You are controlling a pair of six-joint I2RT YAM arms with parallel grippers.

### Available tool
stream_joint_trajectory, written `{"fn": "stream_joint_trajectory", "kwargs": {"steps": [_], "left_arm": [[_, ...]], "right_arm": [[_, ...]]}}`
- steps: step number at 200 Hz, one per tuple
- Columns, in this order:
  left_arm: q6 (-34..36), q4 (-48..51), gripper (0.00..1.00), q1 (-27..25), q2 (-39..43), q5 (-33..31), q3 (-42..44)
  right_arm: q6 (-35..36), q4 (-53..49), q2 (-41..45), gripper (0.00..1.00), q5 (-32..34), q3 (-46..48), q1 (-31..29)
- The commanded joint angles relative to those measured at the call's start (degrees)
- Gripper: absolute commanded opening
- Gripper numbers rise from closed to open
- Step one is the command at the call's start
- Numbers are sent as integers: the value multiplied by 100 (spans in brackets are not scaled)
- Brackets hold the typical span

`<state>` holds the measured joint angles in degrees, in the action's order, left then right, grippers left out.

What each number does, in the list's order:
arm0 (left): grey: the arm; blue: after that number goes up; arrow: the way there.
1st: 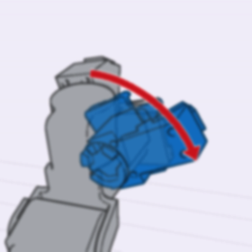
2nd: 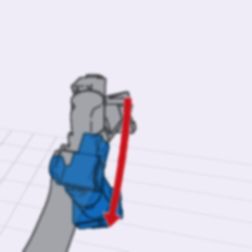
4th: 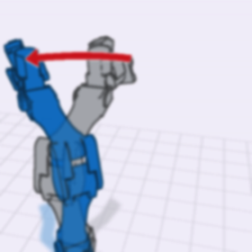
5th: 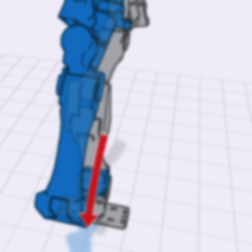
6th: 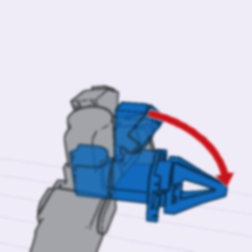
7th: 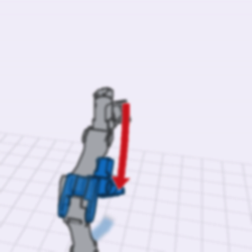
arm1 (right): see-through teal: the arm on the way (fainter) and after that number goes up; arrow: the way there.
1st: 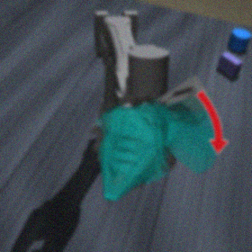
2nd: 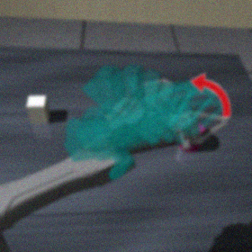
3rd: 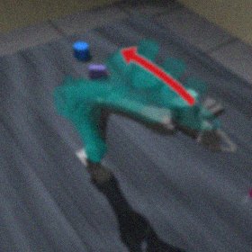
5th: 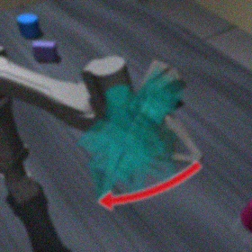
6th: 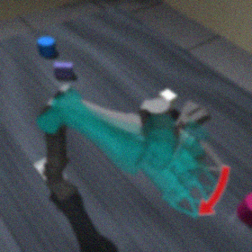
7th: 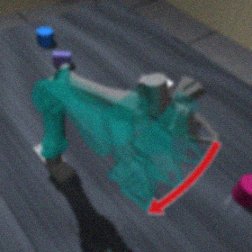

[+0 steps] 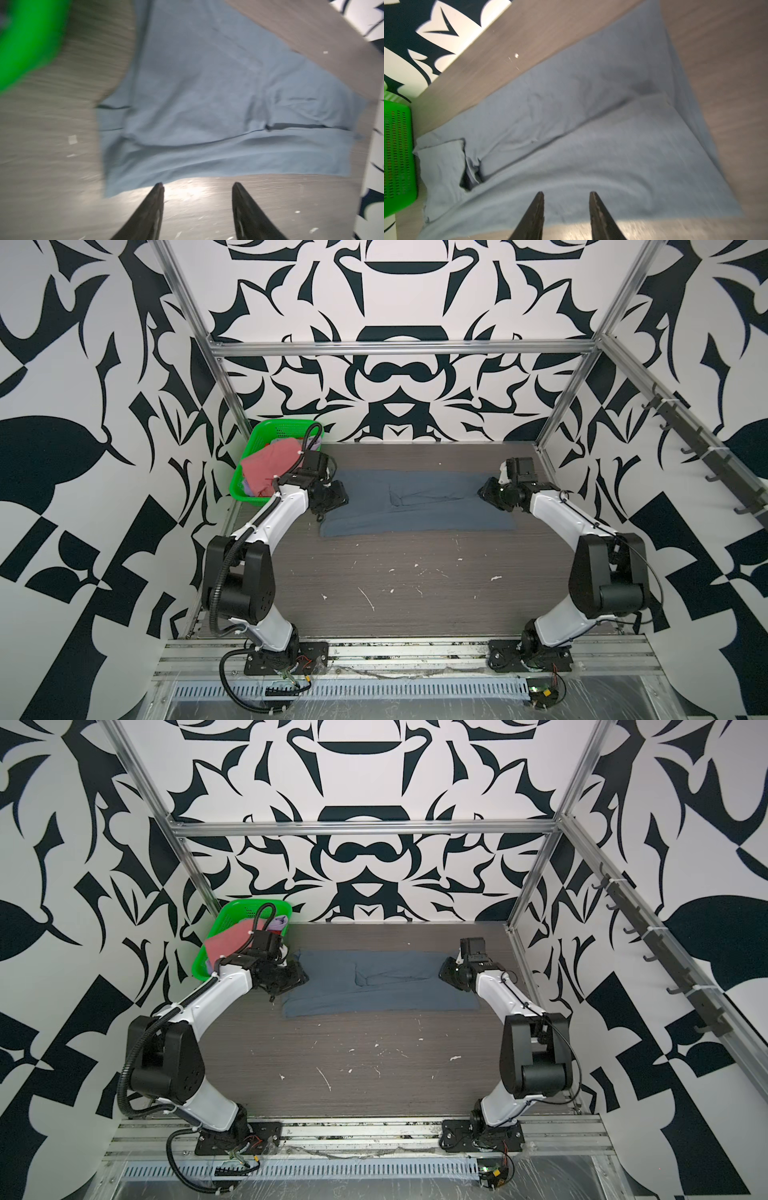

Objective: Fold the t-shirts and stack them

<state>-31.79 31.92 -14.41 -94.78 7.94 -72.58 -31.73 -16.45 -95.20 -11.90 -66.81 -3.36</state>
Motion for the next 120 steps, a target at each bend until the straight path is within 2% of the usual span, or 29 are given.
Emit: {"fn": "stream_joint_trajectory", "kwargs": {"steps": [1,46,87,120], "left_arm": [[-721,-347,58,-76,-567,232,23],[-1606,-1156,60,-273,-1307,-48,129],[-1681,-1039,61,-274,-1930,-420,-161],[-1364,-709,61,-279,-2498,-819,-791]], "right_arm": [[-14,300,-562,39,-93,-537,-149],[106,348,-1615,37,48,-1212,-308],[370,26,-1724,35,321,-1016,-341],[309,-144,-1456,33,557,-303,-418]]}}
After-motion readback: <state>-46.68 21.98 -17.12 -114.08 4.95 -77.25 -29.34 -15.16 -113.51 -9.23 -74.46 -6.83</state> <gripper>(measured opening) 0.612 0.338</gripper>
